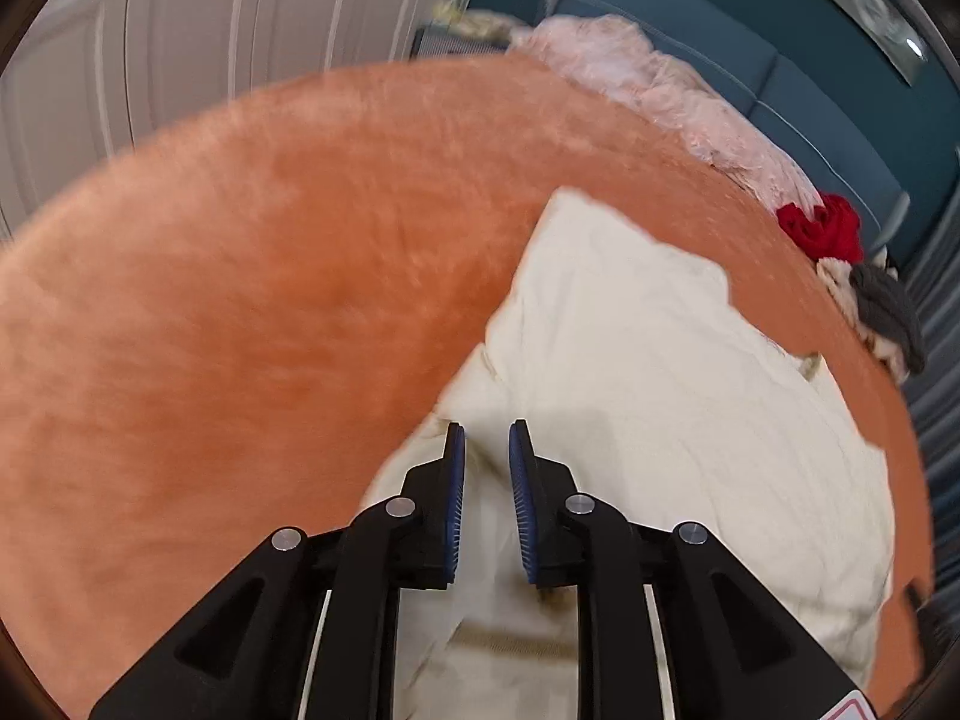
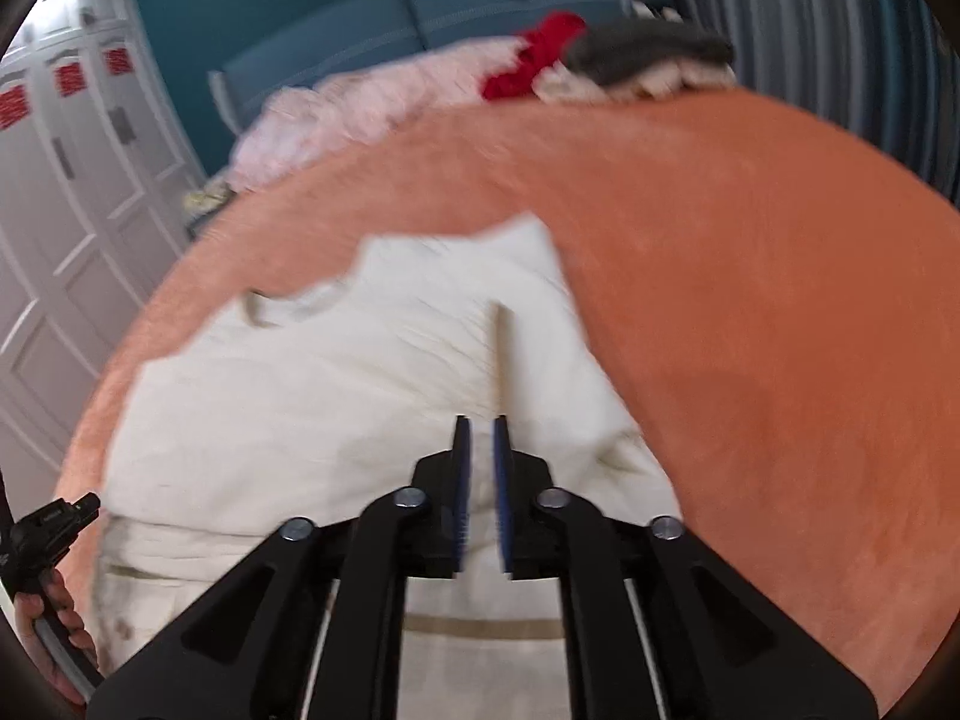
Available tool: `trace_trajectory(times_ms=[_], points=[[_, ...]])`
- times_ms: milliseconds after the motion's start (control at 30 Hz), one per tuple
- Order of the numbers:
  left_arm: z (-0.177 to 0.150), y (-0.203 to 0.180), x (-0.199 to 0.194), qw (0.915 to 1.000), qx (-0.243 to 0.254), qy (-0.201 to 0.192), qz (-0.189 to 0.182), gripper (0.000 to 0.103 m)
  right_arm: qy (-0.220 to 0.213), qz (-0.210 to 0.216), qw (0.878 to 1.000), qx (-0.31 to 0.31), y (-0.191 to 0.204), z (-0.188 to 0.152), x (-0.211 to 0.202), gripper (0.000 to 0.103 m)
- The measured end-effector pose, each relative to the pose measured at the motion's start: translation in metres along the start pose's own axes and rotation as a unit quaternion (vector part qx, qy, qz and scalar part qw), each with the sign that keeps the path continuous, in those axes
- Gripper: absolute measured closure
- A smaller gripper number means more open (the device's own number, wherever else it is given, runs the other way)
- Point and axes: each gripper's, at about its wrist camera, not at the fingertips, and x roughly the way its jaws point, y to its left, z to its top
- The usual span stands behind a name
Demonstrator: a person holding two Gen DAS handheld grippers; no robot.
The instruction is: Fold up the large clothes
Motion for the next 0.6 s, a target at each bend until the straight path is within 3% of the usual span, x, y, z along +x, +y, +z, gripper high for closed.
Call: trace_trajectory(times_ms=[33, 100, 233, 433, 600], points=[[-0.001, -0.006, -0.017, 0.9996, 0.020, -0.020, 0.004, 0.087, -0.005, 0.014, 1.000, -0.011, 0.011, 0.003, -0.005, 0.080], [0.001, -0.019, -0.035, 0.9981, 0.043, -0.043, -0.005, 0.087, -0.003, 0.038, 0.999, -0.034, 0.035, 0.006, -0.006, 0.079], [0.012, -0.064, -0.043, 0.9951, 0.071, -0.046, -0.051, 0.087, 0.018, 0.068, 0.995, -0.075, 0.087, 0.003, 0.017, 0.079], [-0.008, -0.125, 0.018, 0.9905, 0.120, 0.009, -0.066, 0.087, 0.080, 0.053, 0.987, -0.126, 0.129, -0.037, 0.070, 0.079], [-0.043, -0.125, 0.053, 0.9886, 0.143, 0.016, -0.046, 0.087, 0.076, 0.039, 0.985, -0.147, 0.129, -0.066, 0.079, 0.080]])
